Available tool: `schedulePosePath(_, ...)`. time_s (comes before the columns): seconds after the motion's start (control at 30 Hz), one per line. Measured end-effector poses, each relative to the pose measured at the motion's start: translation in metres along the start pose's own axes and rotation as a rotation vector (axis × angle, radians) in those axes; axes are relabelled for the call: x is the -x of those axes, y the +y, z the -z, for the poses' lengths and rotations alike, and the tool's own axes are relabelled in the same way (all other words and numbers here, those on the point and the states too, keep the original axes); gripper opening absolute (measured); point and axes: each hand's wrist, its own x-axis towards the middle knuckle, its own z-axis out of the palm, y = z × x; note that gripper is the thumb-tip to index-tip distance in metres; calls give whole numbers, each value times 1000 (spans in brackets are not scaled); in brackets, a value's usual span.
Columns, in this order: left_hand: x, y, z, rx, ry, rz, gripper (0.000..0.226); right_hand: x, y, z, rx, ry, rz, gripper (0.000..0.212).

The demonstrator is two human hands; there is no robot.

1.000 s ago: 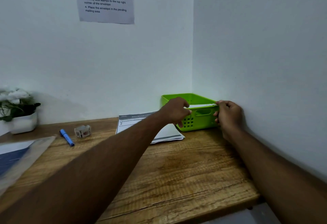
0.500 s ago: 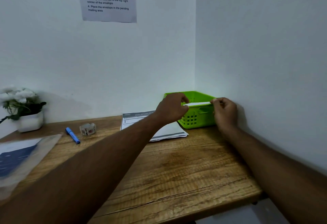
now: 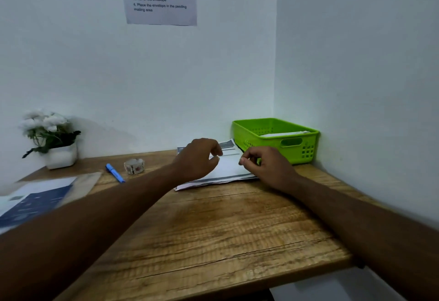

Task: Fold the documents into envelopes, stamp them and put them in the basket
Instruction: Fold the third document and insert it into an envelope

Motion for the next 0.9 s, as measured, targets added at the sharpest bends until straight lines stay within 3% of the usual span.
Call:
schedulePosePath(0.17, 27, -12, 15, -85, -73, 5, 12, 3, -11, -2, 74, -149, 113, 15)
schedulePosePath(0.27, 44, -22, 25, -109, -170, 9, 14, 3, -16, -5, 282, -247, 213, 35)
schedulePosePath(0.4, 63, -32, 36, -77, -246, 35, 20, -2, -20, -8, 419, -282, 361, 34)
schedulePosePath(0.7, 83, -46, 34, 46, -106, 73, 15, -26, -35, -11, 581, -485, 485, 36)
schedulePosePath(0.9, 84, -50, 37, 107, -92, 82, 15, -26, -35, -18, 534, -390, 485, 23)
